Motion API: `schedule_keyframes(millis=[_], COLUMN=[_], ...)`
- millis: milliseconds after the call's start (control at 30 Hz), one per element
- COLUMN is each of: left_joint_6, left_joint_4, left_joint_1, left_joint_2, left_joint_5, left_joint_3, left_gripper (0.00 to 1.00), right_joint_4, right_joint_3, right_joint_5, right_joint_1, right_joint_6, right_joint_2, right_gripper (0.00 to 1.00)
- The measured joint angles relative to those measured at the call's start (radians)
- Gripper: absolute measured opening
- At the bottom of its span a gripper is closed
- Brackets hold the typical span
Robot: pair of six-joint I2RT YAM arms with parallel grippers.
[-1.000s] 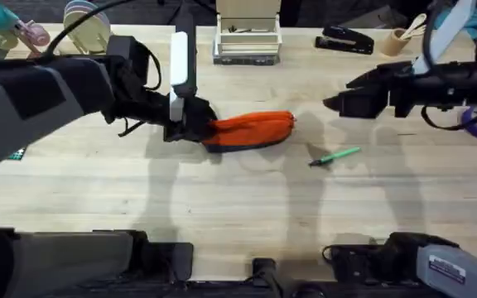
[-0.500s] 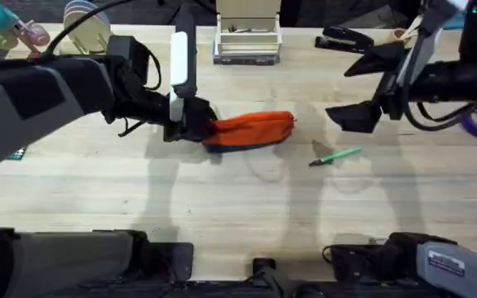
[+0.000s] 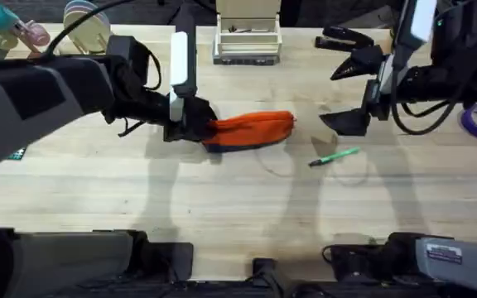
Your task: Unzip the bag, pick up the pens from the table one at a time and place them inside, then zip the bag closed.
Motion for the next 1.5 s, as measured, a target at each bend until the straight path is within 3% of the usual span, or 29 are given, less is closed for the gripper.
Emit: schedule_keyframes(millis=[567,1167,1333,1433,1500], left_joint_6=[0.0,0.0,0.0,0.0,0.0], left_joint_4=[0.0,0.0,0.0,0.0,0.0], left_joint_1=[0.0,0.0,0.0,0.0,0.0], left_joint_2=[0.0,0.0,0.0,0.0,0.0], left_joint_5=[0.0,0.0,0.0,0.0,0.0], left_joint_3=[0.0,0.0,0.0,0.0,0.0], left_gripper=[0.044,0.043,0.043,0.043,0.043], right_joint_4=[0.016,0.076,0.097,0.1,0.1], right_joint_3=[0.0,0.001,0.001,0.001,0.001], right_joint_5=[-0.003,-0.003,-0.003,-0.003,-0.003], right_joint_1=[0.111,0.203,0.224,0.224,0.224], right_joint_6=[-0.118,-0.122,-0.125,-0.125,-0.125], right_joint_2=[0.009,0.18,0.194,0.196,0.196], right_gripper=[0.997,0.993,0.803,0.619,0.55])
